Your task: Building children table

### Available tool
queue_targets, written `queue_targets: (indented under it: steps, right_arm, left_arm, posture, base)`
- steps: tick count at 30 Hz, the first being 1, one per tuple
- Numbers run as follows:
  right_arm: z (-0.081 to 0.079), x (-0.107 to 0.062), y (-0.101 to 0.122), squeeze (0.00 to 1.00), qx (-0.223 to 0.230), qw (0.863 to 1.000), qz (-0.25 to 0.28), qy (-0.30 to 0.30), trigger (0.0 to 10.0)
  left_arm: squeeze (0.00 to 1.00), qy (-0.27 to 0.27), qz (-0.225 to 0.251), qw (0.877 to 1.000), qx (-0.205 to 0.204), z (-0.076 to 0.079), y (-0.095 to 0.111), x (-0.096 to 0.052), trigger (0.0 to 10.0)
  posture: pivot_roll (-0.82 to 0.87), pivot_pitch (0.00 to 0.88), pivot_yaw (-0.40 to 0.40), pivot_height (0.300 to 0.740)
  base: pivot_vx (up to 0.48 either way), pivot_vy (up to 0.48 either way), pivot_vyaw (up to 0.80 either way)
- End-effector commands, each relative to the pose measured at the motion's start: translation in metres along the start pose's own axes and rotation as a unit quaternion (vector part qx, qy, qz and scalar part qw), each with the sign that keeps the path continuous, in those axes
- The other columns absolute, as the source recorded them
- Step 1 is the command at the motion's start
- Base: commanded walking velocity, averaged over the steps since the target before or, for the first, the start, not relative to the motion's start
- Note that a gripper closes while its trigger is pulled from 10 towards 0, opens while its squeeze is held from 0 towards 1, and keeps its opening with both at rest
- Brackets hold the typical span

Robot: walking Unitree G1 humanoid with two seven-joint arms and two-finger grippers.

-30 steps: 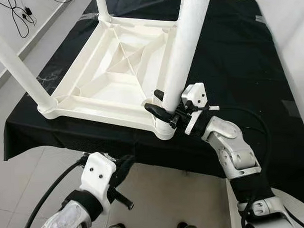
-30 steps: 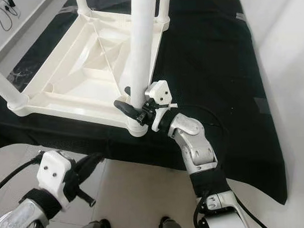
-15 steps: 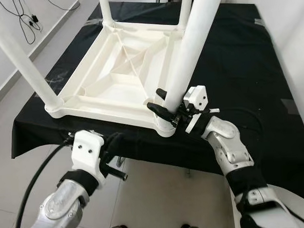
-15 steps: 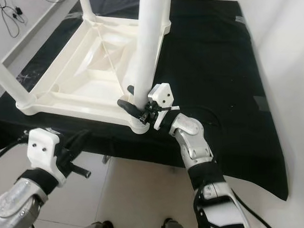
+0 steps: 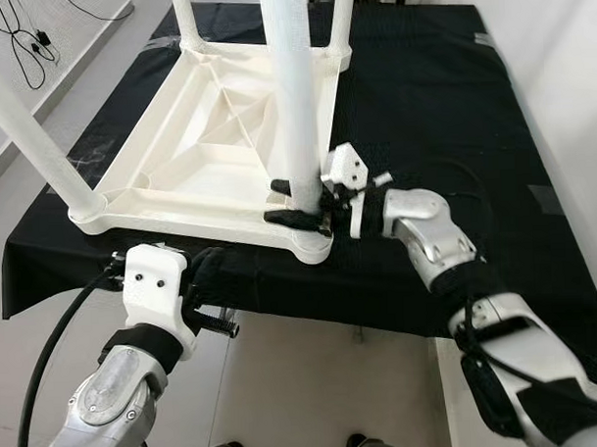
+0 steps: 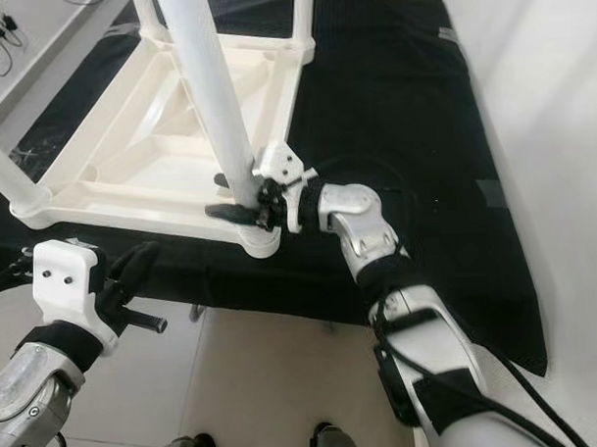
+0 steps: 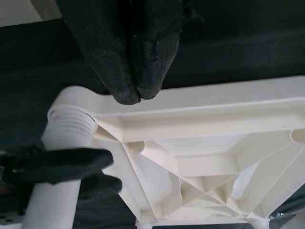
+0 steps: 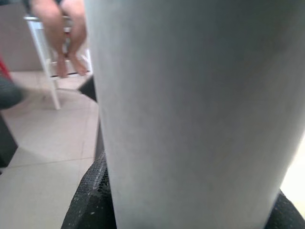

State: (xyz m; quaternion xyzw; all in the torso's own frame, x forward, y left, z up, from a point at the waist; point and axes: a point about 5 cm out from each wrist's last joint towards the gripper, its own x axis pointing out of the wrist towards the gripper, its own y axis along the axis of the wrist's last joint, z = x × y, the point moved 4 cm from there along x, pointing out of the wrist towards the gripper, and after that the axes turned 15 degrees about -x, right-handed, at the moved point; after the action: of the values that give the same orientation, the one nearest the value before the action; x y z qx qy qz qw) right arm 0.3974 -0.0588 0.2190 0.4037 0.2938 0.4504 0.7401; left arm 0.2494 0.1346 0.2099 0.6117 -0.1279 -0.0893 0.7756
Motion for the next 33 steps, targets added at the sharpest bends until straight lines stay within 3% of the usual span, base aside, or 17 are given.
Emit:
queue_targets:
  steps: [1, 4, 7, 8, 10, 12, 13, 19, 20, 24, 29, 33]
  right_arm:
    - [-0.007, -0.008, -0.038, 0.00, 0.047, 0.996, -0.074, -0.035, 10.0]
    - [0.004, -0.015, -0.056, 0.00, 0.093, 0.979, -0.106, -0.145, 10.0]
    - [0.007, -0.020, -0.064, 0.00, 0.109, 0.969, -0.116, -0.188, 10.0]
    - [0.008, -0.032, -0.078, 0.00, 0.120, 0.945, -0.139, -0.269, 10.0]
    - [-0.015, -0.059, -0.107, 0.00, 0.131, 0.890, -0.179, -0.398, 10.0]
    - [-0.015, -0.059, -0.107, 0.00, 0.131, 0.890, -0.179, -0.398, 10.0]
    - [-0.023, -0.069, -0.110, 0.00, 0.116, 0.879, -0.187, -0.424, 10.0]
    - [-0.018, -0.073, -0.106, 0.00, 0.116, 0.876, -0.160, -0.440, 10.0]
    - [-0.016, -0.067, -0.100, 0.00, 0.097, 0.888, -0.145, -0.425, 10.0]
    - [-0.017, -0.058, -0.097, 0.00, 0.076, 0.900, -0.141, -0.406, 10.0]
    - [-0.032, -0.052, -0.095, 0.00, 0.022, 0.912, -0.145, -0.384, 10.0]
    - [-0.040, -0.054, -0.098, 0.00, 0.020, 0.913, -0.155, -0.378, 10.0]
  left_arm:
    - [0.00, -0.005, -0.006, 1.000, -0.010, 0.005, -0.002, -0.002, 10.0]
    - [0.00, -0.009, -0.006, 1.000, -0.011, 0.008, -0.002, -0.001, 10.0]
    - [0.00, -0.010, -0.006, 1.000, -0.011, 0.009, -0.002, 0.000, 10.0]
    - [0.00, -0.009, -0.003, 1.000, -0.009, 0.009, 0.000, 0.000, 10.0]
    - [0.00, -0.005, 0.006, 1.000, -0.003, 0.005, 0.007, 0.001, 10.0]
    - [0.00, -0.005, 0.006, 1.000, -0.003, 0.005, 0.007, 0.001, 10.0]
    - [0.00, -0.003, 0.010, 1.000, 0.001, 0.002, 0.011, 0.002, 10.0]
    - [0.00, -0.009, 0.017, 1.000, 0.011, -0.002, 0.017, 0.007, 10.0]
    - [0.00, -0.016, 0.023, 0.999, 0.019, -0.002, 0.021, 0.012, 10.0]
    - [0.00, -0.025, 0.037, 0.999, 0.027, -0.001, 0.030, 0.021, 10.0]
    - [0.00, -0.036, 0.068, 0.997, 0.024, 0.002, 0.051, 0.032, 10.0]
    - [0.00, -0.053, 0.082, 0.995, 0.018, 0.007, 0.062, 0.038, 10.0]
  posture:
    - [0.05, 0.282, -0.027, 0.740]
    - [0.05, 0.283, -0.031, 0.740]
    - [0.05, 0.284, -0.036, 0.740]
    - [0.05, 0.284, -0.037, 0.740]
    - [0.05, 0.283, -0.022, 0.740]
    - [0.05, 0.283, -0.022, 0.740]
    - [0.05, 0.282, -0.019, 0.740]
    - [0.03, 0.263, 0.001, 0.740]
    - [0.03, 0.241, 0.009, 0.740]
    - [0.04, 0.236, 0.013, 0.740]
    - [0.05, 0.221, 0.016, 0.740]
    - [0.05, 0.216, 0.020, 0.740]
  base:
    - [0.000, 0.000, 0.00]
    - [0.000, 0.000, 0.00]
    - [0.000, 0.000, 0.00]
    - [0.000, 0.000, 0.00]
    - [0.000, 0.000, 0.00]
    - [0.000, 0.000, 0.00]
    - [0.000, 0.000, 0.00]
    - [0.000, 0.000, 0.00]
    - [0.000, 0.000, 0.00]
    - [0.000, 0.000, 0.00]
    - [0.000, 0.000, 0.00]
    - [0.000, 0.000, 0.00]
